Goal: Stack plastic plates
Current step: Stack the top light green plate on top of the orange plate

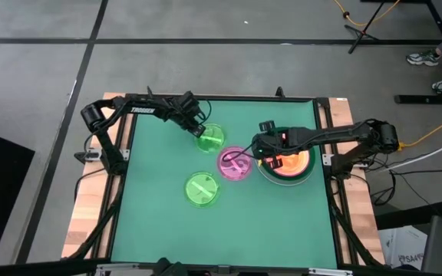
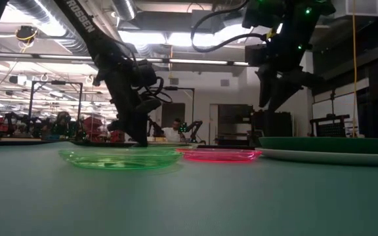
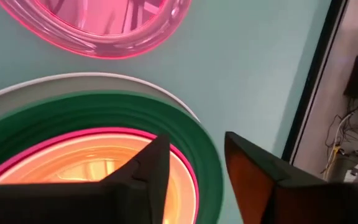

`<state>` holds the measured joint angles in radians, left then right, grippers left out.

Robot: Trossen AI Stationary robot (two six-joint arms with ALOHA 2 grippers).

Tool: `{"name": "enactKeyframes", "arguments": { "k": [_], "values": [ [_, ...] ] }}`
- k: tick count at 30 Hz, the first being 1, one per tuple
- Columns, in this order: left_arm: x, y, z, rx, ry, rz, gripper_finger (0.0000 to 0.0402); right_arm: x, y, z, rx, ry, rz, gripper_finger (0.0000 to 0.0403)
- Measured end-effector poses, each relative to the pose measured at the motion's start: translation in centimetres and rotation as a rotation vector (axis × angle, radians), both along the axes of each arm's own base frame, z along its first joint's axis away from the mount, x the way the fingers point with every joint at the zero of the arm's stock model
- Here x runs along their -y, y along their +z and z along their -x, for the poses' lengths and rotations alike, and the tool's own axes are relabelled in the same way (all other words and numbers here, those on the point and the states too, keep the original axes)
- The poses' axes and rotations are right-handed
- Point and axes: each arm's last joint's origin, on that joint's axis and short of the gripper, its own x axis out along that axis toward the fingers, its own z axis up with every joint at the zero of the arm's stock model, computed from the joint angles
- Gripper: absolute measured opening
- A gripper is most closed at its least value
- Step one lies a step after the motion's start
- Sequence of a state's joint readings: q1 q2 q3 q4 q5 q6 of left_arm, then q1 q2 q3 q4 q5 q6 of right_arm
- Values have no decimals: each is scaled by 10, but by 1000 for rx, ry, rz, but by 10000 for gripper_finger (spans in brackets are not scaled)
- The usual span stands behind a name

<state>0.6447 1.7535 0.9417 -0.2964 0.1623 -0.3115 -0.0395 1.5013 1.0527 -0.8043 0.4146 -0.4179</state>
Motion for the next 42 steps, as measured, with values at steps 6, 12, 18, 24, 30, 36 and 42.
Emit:
{"name": "enactKeyframes", "arguments": {
  "k": [6,12,18,24,30,36,42],
  "values": [
    [-3,3,-3,31,0,-22,1,0,0,0,-1,-2,4,167],
    [-7,13,-11,64,-9,-52,0,0,3,0,-2,-1,4,166],
    [-8,30,-25,103,-50,-109,0,0,28,-2,46,5,16,166],
    [-5,47,-41,140,-92,-174,0,3,60,4,112,-33,129,166],
    [1,59,-55,187,-132,-230,0,10,82,9,200,-59,161,166],
    [12,74,-71,222,-143,-325,0,31,86,8,271,-121,122,166],
    [29,87,-90,308,-160,-457,0,54,91,5,389,-183,70,166]
  ]
}}
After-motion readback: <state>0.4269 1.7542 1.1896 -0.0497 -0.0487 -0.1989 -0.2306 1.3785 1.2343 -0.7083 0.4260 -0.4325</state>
